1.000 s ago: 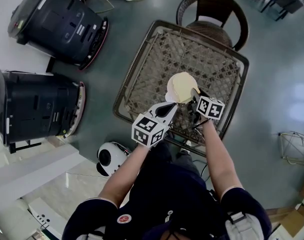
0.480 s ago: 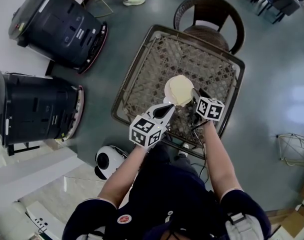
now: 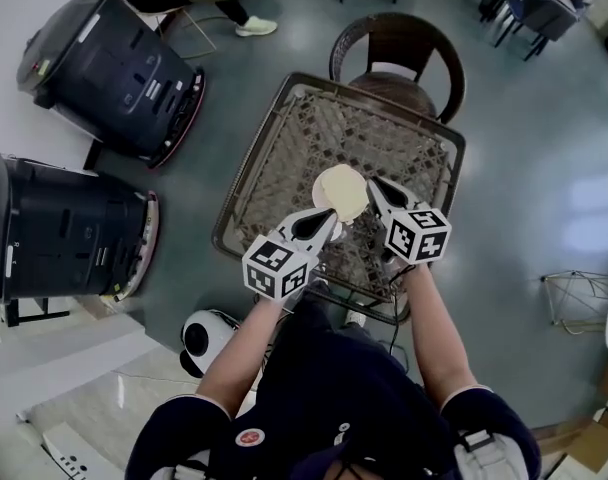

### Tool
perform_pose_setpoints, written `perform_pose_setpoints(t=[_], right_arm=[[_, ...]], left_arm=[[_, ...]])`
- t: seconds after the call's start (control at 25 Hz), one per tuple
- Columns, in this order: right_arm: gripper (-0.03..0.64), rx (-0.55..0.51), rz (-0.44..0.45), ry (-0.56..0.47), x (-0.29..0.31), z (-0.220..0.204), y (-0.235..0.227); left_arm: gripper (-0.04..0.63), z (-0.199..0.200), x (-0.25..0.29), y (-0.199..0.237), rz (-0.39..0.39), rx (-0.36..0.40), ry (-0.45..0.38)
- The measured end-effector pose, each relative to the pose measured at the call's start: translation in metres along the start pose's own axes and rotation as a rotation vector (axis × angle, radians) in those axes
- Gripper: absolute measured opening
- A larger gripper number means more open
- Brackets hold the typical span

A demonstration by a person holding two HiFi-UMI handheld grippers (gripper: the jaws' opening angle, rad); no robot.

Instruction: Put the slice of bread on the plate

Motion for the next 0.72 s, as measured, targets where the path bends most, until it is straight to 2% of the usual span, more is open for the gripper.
perform_pose_setpoints(t=[0.08, 0.4, 0.72], right_arm=[[0.006, -0.055, 0.007, -0.019, -0.013, 0.011, 0.011], [0.006, -0.196, 0.075, -0.158, -0.064, 0.043, 0.048], [0.006, -0.230, 0.113, -0.252, -0.091, 0.062, 0.067]], left_arm=[[0.006, 0.006, -0.004, -0.009, -0.003, 0.023, -0.019], [0.006, 0.026, -0.016, -0.051, -0.018, 0.122, -0.081], [0.006, 0.037, -0.028, -0.073, -0.035, 0.139, -0.122]])
Point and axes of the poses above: the fingertips, and each gripper's own axes: x forward along the fingers, y to its left, z out of its top, the point moved 9 cm from there along -x, backward along the fingers, and after that the axes turned 9 degrees about -x, right-handed, at the moved point
